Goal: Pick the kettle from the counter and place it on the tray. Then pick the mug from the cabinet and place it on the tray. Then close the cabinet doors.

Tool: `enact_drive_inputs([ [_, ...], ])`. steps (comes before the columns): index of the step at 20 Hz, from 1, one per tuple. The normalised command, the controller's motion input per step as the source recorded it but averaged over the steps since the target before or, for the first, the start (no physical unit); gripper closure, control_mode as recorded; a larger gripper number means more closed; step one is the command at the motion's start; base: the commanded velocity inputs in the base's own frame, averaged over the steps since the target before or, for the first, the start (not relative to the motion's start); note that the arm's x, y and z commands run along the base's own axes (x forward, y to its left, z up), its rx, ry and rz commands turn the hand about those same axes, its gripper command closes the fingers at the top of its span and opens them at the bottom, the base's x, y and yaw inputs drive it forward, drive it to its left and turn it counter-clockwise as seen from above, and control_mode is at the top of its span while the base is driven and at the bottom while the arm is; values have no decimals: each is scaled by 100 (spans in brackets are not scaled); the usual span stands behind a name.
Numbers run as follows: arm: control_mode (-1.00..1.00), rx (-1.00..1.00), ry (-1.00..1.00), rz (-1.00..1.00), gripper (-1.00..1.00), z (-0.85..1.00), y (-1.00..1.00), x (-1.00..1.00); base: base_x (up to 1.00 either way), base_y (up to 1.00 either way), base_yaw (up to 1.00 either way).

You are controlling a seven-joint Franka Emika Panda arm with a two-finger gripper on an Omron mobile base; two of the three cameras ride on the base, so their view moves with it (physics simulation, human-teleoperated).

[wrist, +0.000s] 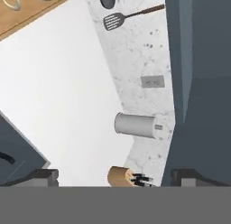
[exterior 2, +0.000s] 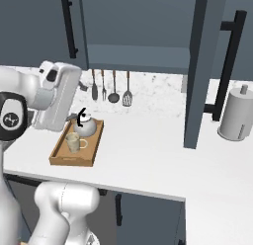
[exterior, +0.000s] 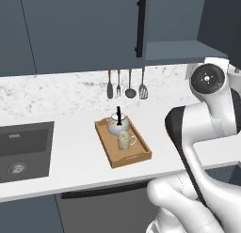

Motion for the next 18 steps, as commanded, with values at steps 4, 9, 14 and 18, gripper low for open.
enact_drive_inputs([
  [4,-100,3,-3,-19,-100,-14,-99,-14,0,0,0],
  [9,-100,0,-7,-24,-100,-5,-79,-32,0,0,0],
  [14,-100,0,-14,-31,-100,1,-59,-62,0,0,0],
  [18,-100,0,-9,-27,-100,7,-57,-70,0,0,0],
])
